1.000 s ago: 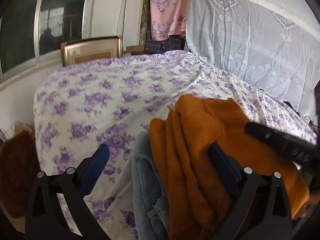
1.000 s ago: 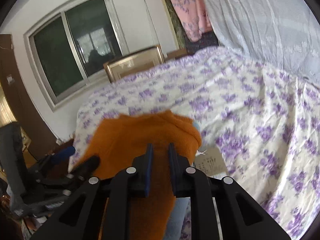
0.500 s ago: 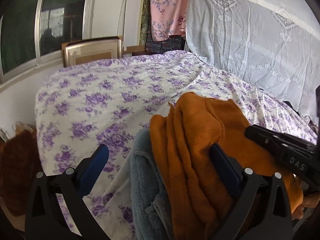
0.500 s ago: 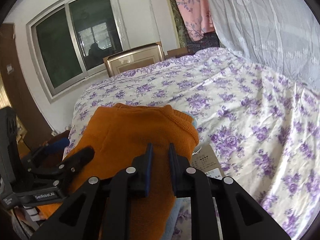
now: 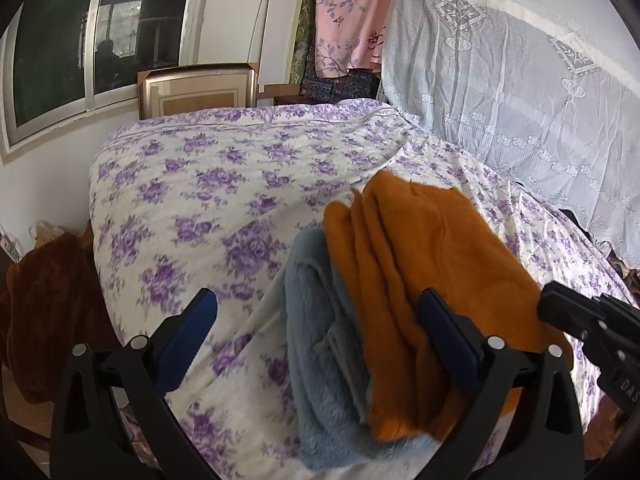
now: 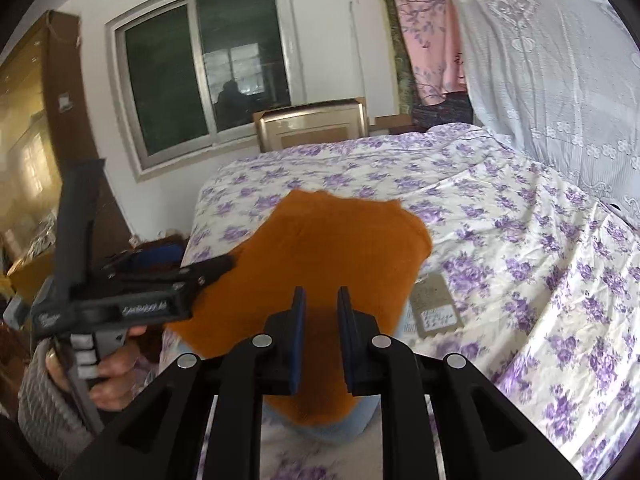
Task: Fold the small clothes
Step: 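Lower the folded orange cardigan onto the folded blue towel with the right gripper, then press the orange cardigan flat onto the blue towel with the right gripper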
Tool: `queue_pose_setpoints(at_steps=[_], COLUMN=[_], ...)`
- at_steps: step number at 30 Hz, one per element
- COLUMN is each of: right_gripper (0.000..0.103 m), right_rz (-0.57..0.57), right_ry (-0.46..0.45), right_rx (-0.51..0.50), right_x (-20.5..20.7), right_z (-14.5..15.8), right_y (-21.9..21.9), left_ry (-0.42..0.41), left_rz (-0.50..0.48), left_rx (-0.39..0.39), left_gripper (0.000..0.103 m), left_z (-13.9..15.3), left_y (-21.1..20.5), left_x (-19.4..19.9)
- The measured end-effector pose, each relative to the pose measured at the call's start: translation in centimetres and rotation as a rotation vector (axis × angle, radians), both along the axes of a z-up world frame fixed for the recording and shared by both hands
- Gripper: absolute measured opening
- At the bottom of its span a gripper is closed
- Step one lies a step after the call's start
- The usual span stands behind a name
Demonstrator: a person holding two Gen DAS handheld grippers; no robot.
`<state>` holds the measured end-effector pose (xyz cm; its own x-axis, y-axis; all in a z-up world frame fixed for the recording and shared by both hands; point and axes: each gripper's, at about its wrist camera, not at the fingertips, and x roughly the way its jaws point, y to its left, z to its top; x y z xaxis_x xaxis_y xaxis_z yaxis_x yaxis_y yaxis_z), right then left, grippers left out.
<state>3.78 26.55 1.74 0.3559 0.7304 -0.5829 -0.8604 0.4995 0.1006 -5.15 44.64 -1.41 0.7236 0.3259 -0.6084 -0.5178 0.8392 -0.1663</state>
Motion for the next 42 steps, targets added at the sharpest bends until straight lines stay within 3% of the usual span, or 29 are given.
queue_pose_setpoints(at_steps=[6, 8, 14, 18, 24, 30, 34, 36, 38, 42], right_gripper=[0.017, 0.017, 0.017, 0.017, 0.016, 0.017, 0.017, 0.017, 0.017, 0.017], right_rz=[-0.019, -0.022, -0.012, -0.01, -0.039, -0.067, -0.058, -0.06, -0.053, -0.054], right_ry=[-0.001, -0.013, -0.012, -0.003, 0.042, 0.064, 0.125, 0.102, 0.078, 0.097], right_rx=[-0.033, -0.036, -0.034, -0.006, 0.066, 0.07, 0.037, 0.022, 0.021, 0.026], right_x=[-0.1, -0.3, -0.4, -0.3, 0.7, 2.8, 3.7, 3.5, 3.1, 3.1], right_z=[-2.6, -2.8, -2.6, -1.2, 0.5, 0.6, -1.1, -2.0, -2.4, -2.4], right_y=[-0.2, 0.0, 0.0, -0.6, -2.1, -0.1, 1.1, 1.3, 1.2, 1.1], left_ry=[0.009, 0.029, 0.037, 0.007, -0.046, -0.016, 0.106, 0.146, 0.107, 0.107], left_rz=[-0.047, -0.042, -0.037, -0.005, -0.068, -0.067, -0.038, -0.039, -0.04, -0.029], left_rx=[-0.001, 0.032, 0.025, 0.079, 0.115, 0.115, 0.122, 0.117, 0.096, 0.107], left_gripper=[0.099, 0.099, 0.099, 0.099, 0.099, 0.099, 0.099, 0.099, 0.099, 0.099], left_z=[-1.3, -1.9, -1.9, 0.1, 2.6, 4.6, 2.1, 0.4, -0.4, -0.4], left_y=[-0.9, -1.3, -1.1, -2.0, -4.0, -3.6, -3.1, -2.9, -2.8, -3.1], left_x=[-0.2, 0.3, 0.2, -0.6, -1.5, 2.3, 5.4, 6.1, 5.6, 5.2])
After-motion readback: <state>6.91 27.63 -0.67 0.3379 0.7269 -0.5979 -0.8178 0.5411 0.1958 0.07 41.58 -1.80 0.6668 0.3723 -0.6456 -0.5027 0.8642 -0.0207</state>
